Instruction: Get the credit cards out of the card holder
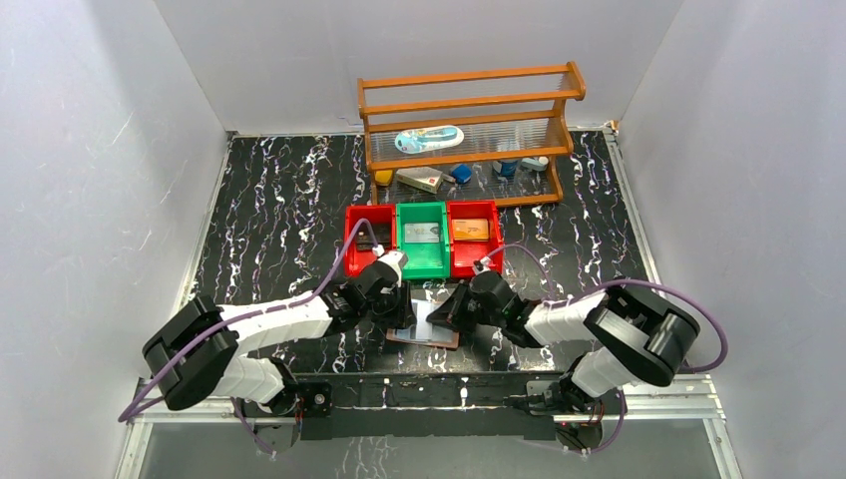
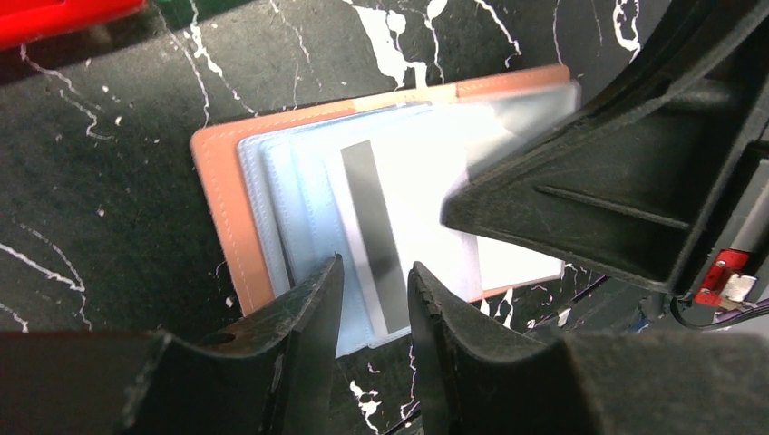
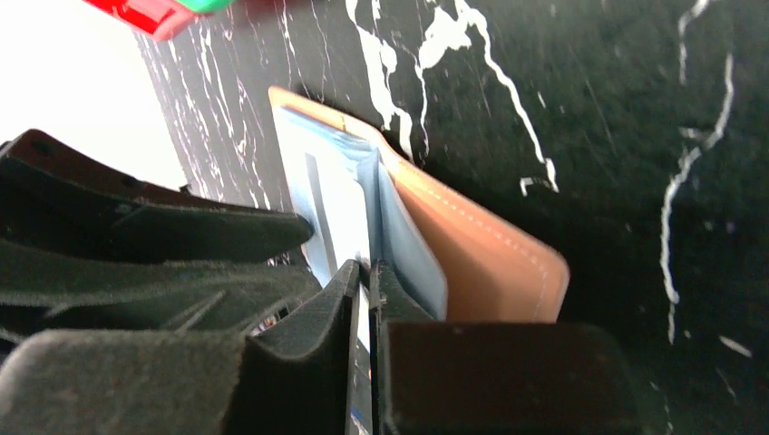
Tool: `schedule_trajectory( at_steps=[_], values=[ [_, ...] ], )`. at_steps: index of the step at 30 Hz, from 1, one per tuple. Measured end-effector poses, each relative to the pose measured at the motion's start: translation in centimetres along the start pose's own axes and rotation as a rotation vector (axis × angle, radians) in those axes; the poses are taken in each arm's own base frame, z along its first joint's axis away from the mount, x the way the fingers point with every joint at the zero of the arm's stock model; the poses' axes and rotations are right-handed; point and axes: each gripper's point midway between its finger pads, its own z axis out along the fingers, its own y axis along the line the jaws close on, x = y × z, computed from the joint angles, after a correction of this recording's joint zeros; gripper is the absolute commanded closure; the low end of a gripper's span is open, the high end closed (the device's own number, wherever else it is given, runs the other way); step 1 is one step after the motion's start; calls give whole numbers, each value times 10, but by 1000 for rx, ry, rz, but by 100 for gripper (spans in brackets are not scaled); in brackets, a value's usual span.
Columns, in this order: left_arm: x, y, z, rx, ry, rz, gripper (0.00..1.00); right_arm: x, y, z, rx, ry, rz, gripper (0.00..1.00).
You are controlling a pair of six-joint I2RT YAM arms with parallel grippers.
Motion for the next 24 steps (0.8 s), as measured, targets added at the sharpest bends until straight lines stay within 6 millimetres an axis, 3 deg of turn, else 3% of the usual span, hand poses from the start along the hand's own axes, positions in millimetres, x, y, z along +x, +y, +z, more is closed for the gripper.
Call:
schedule_trajectory(
  at_steps=[13,24],
  values=[
    [28,20,-26,-58,88,-9,58,19,-2,-13,-84,63,9,84],
    [13,-11,-28,41,113,43,58,35,3,-1,-174,162,-5,83]
  ],
)
